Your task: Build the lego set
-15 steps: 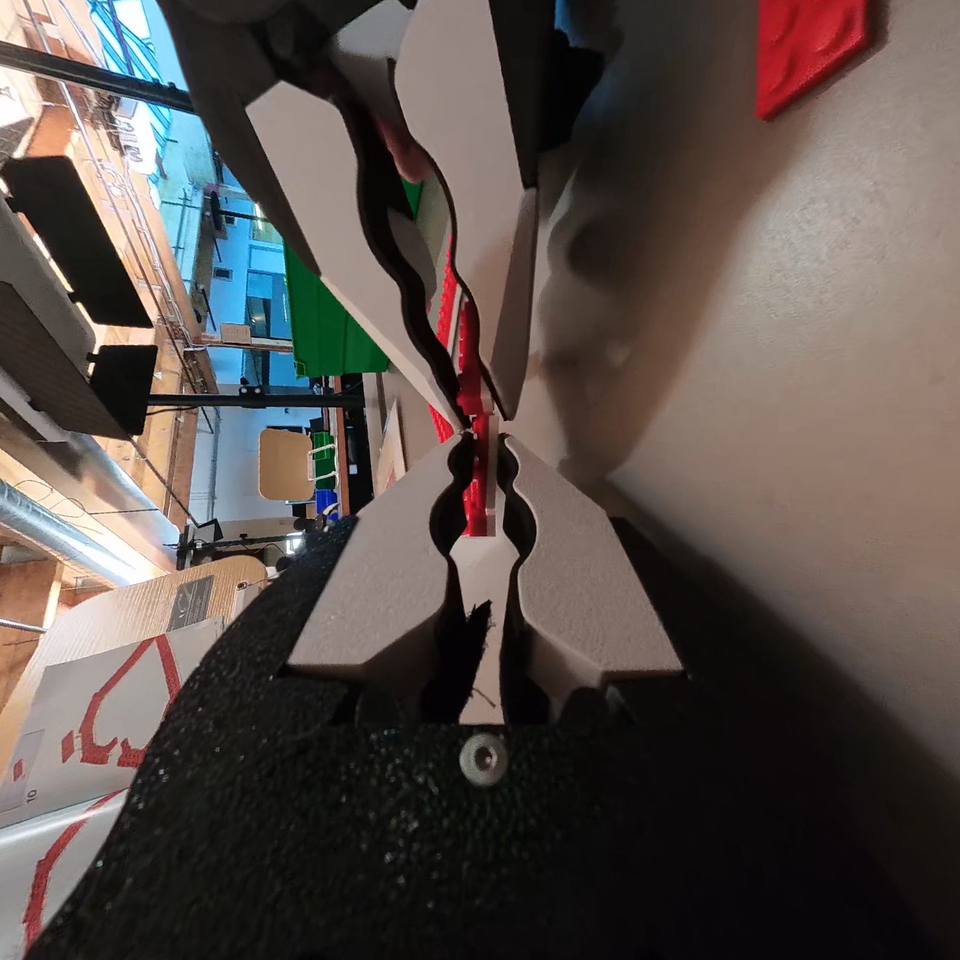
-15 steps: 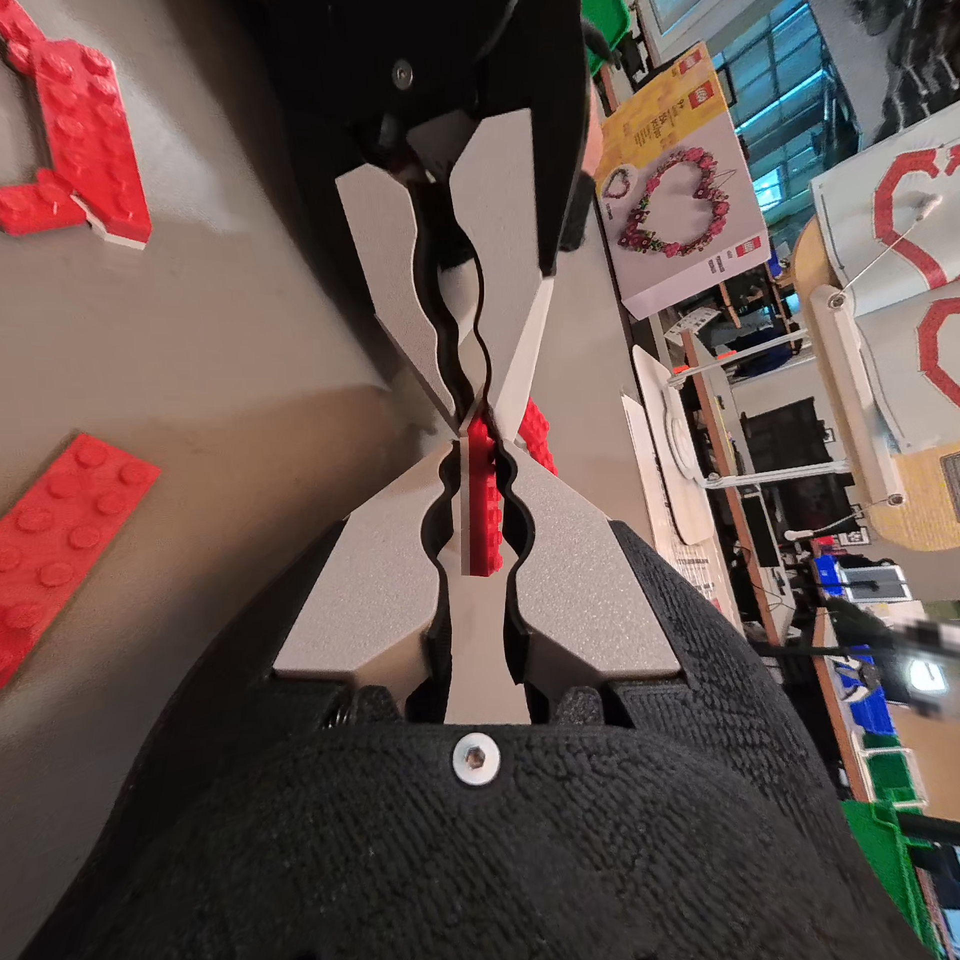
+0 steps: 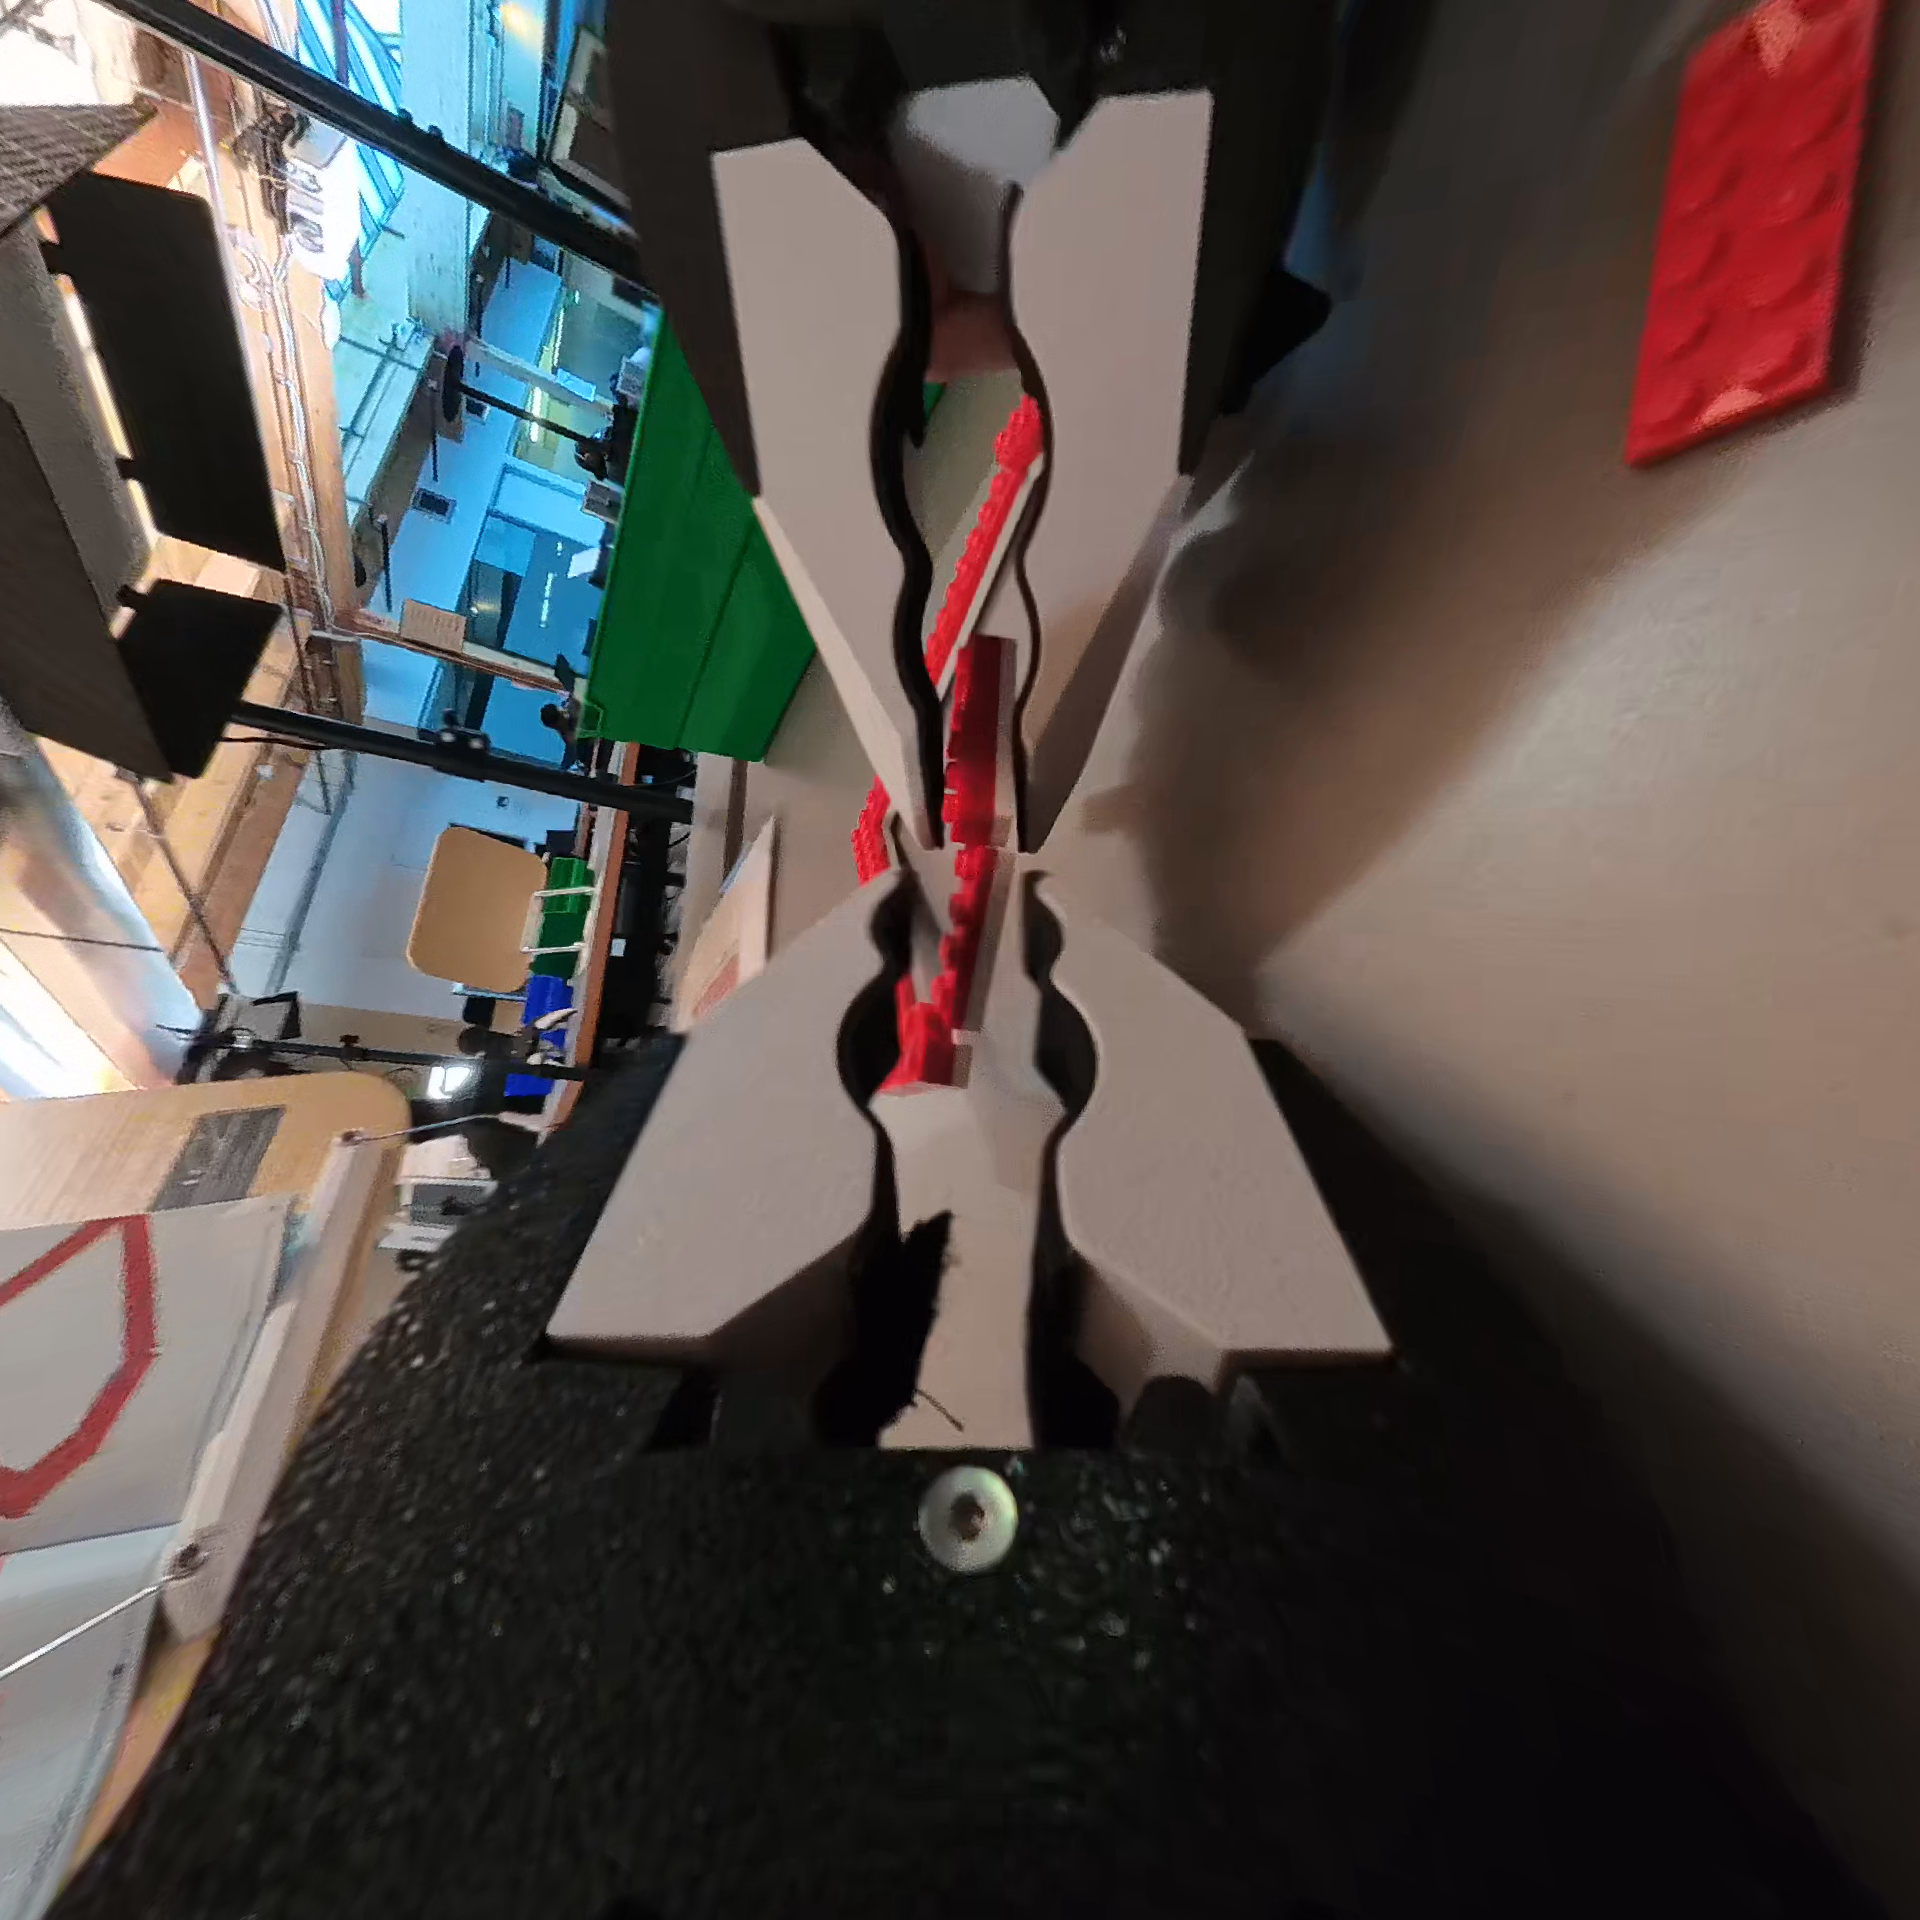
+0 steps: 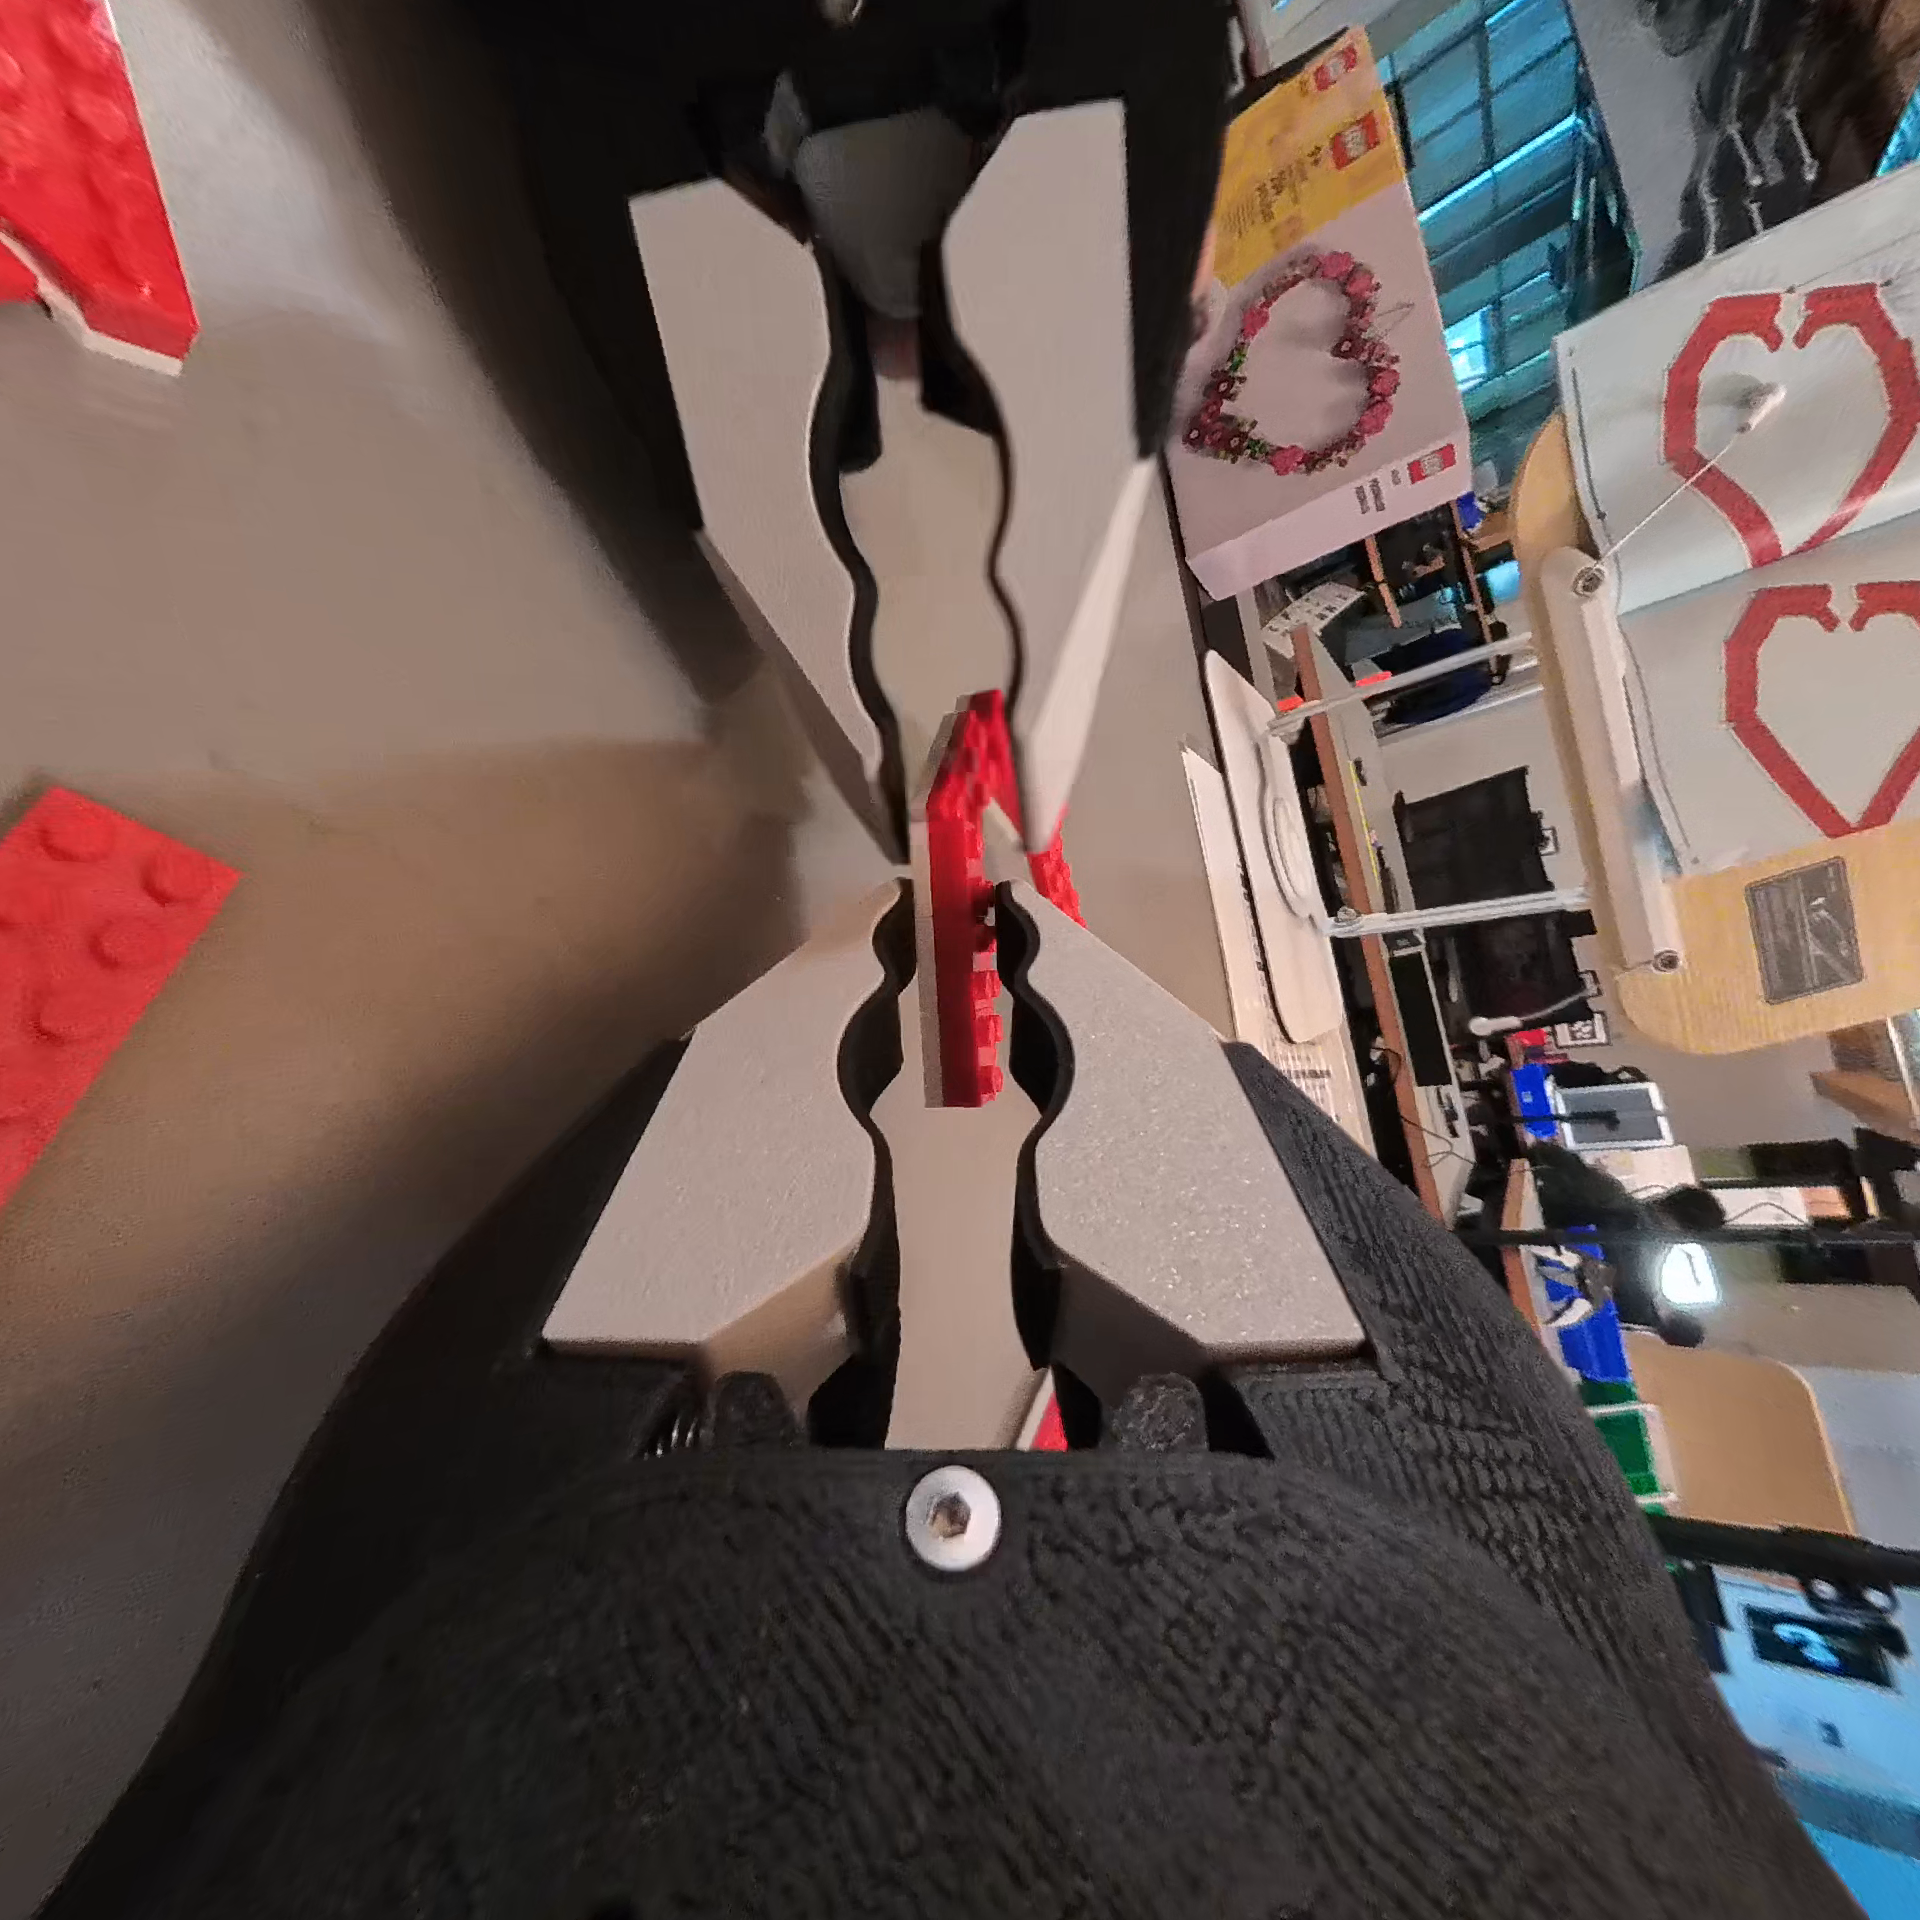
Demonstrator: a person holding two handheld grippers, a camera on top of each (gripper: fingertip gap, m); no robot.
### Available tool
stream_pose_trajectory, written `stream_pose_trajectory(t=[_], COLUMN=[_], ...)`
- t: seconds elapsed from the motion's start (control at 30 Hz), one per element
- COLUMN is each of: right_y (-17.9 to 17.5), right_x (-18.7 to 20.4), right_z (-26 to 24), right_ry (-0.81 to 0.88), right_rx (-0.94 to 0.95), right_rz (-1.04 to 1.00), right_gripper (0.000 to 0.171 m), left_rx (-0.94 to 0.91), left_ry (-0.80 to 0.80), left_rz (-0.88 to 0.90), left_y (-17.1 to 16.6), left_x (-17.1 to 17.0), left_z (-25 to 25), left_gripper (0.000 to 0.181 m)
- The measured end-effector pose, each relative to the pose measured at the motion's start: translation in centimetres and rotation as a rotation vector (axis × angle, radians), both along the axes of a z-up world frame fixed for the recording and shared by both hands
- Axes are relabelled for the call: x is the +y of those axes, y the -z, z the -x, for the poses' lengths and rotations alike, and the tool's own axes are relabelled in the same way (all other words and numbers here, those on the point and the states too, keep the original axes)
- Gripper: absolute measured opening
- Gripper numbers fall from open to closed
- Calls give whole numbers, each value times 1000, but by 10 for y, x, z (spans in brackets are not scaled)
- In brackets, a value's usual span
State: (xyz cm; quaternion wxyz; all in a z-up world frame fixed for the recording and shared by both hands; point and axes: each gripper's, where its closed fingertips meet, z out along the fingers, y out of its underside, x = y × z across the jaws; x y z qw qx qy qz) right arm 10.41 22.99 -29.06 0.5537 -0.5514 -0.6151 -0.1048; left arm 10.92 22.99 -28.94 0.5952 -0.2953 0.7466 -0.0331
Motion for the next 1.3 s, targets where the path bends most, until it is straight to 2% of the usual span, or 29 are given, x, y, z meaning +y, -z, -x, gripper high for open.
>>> stream_pose_trajectory(t=[0.07,0.13,0.23,0.4,0.53,0.67,1.0,1.3], right_y=[3,4,3,3,3,0,-7,-16], right_x=[0,0,0,0,-2,-2,-1,2], right_z=[0,0,0,0,3,6,3,1], right_ry=[0,-2,-3,-6,-16,-17,-10,13], right_rx=[-20,-25,-21,-23,-9,10,-10,-75], right_rz=[-3,-5,-7,-8,2,-10,-69,-209], right_gripper=[13,13,13,13,13,13,11,10], left_rx=[-9,-3,16,27,38,26,6,-24], left_ry=[-9,0,7,27,25,-4,-36,-52], left_rz=[62,108,87,-6,-46,-60,12,89], left_y=[-1,-1,2,4,7,4,-4,-11], left_x=[2,2,6,4,2,4,5,5], left_z=[1,5,11,11,7,5,3,2], left_gripper=[44,52,47,25,21,8,8,7])
